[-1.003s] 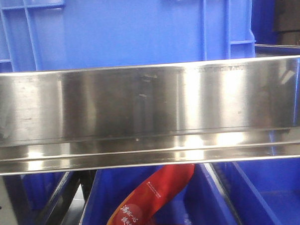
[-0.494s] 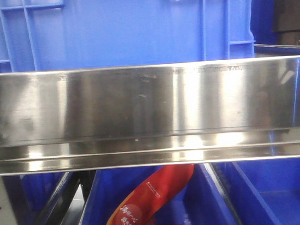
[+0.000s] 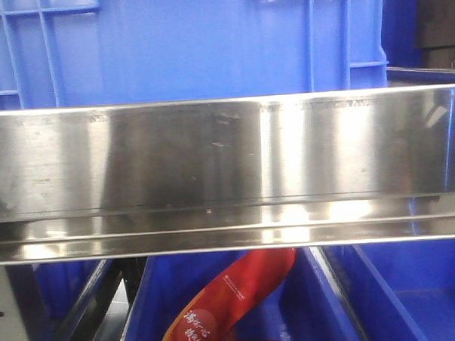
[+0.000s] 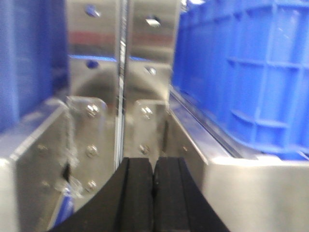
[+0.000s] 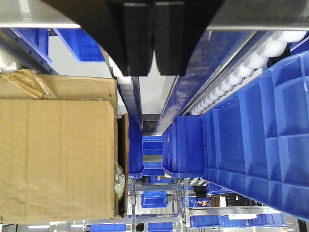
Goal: Grab PVC pipe and place in blue bin
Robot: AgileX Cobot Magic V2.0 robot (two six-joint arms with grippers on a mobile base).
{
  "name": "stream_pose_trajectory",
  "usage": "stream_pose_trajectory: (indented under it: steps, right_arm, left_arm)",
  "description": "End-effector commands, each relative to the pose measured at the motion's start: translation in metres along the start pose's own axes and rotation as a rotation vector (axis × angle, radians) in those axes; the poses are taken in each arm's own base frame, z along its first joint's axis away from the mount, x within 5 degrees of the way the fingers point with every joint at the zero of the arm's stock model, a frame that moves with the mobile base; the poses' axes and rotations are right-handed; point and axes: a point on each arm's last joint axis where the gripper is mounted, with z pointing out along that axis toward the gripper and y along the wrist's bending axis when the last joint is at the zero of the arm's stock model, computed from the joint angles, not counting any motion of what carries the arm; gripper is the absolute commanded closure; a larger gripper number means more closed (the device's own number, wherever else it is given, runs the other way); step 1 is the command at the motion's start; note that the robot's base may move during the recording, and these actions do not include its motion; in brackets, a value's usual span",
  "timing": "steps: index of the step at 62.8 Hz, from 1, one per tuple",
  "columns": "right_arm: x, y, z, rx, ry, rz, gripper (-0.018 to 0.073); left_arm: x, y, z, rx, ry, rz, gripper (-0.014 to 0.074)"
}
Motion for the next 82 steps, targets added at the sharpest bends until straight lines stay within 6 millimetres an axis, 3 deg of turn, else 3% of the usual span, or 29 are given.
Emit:
stream_pose_trajectory:
  steps: [1, 8, 82]
  right_arm:
    - [-0.0022, -0.0004, -0.0003, 0.006, -0.026, -0.003, 0.0727]
    - [-0.0022, -0.0004, -0.0003, 0.006, -0.026, -0.003, 0.0727]
    - [-0.0022, -0.0004, -0.0003, 0.006, -0.026, -0.003, 0.0727]
  left_arm:
    - [-0.0066, 0.0000, -0.0008, -0.003, -0.070, 0.005, 0.0707]
    - [-0.0123, -0.0003, -0.0014, 0.000, -0.132, 0.005, 0.0707]
    - [-0.0114, 0.0025, -0.0013, -0.050, -0.124, -0.002, 0.0707]
